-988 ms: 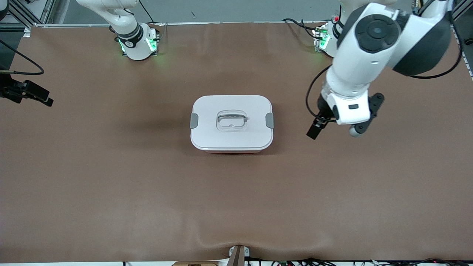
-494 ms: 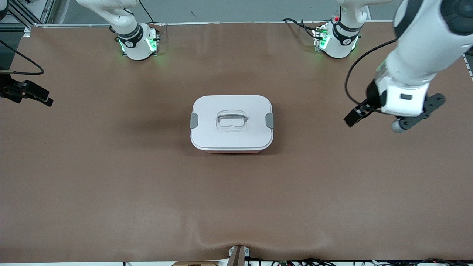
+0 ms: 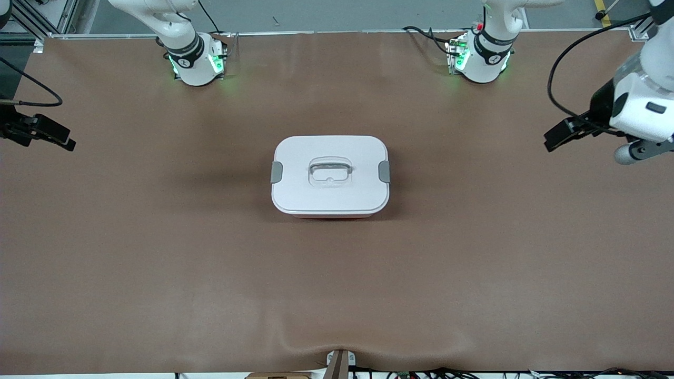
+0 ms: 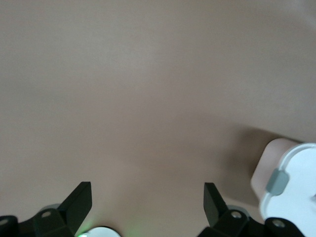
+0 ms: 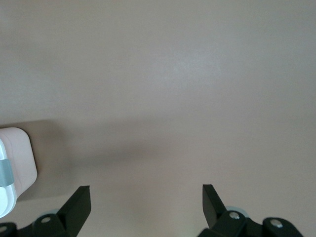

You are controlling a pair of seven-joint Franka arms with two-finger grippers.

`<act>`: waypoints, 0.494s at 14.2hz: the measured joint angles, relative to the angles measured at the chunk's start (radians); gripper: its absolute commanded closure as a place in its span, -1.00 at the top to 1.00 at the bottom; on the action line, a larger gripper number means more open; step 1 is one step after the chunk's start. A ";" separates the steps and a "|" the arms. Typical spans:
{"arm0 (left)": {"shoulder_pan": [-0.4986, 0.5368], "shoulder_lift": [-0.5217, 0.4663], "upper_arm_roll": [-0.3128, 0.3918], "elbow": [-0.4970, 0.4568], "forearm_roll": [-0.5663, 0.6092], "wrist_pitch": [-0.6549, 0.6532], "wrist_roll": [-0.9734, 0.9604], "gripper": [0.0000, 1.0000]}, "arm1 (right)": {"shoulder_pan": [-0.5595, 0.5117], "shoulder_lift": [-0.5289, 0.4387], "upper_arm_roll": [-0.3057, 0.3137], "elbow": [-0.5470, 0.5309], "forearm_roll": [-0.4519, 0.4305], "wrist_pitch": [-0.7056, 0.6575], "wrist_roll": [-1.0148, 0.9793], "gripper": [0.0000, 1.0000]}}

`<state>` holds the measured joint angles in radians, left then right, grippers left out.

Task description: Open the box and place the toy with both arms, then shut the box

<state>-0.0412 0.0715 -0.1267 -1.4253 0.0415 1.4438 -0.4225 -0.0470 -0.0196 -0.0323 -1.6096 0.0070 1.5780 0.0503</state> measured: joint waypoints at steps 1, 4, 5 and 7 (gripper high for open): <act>-0.004 -0.009 0.022 -0.001 0.000 -0.013 0.054 1.00 | -0.001 0.000 0.000 0.000 0.000 0.000 0.000 1.00; -0.004 -0.039 0.058 -0.014 -0.001 -0.050 0.139 1.00 | -0.002 0.000 -0.001 0.000 0.000 -0.001 0.000 1.00; -0.001 -0.048 0.060 -0.020 -0.004 -0.052 0.155 1.00 | -0.003 0.000 -0.001 0.000 0.000 -0.001 0.000 1.00; 0.006 -0.054 0.062 -0.024 -0.010 -0.052 0.171 1.00 | -0.010 0.000 -0.002 0.000 0.000 -0.001 0.000 1.00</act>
<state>-0.0352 0.0178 -0.0648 -1.4493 0.0312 1.3916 -0.2510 -0.0567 -0.0196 -0.0343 -1.6096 0.0070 1.5768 0.0503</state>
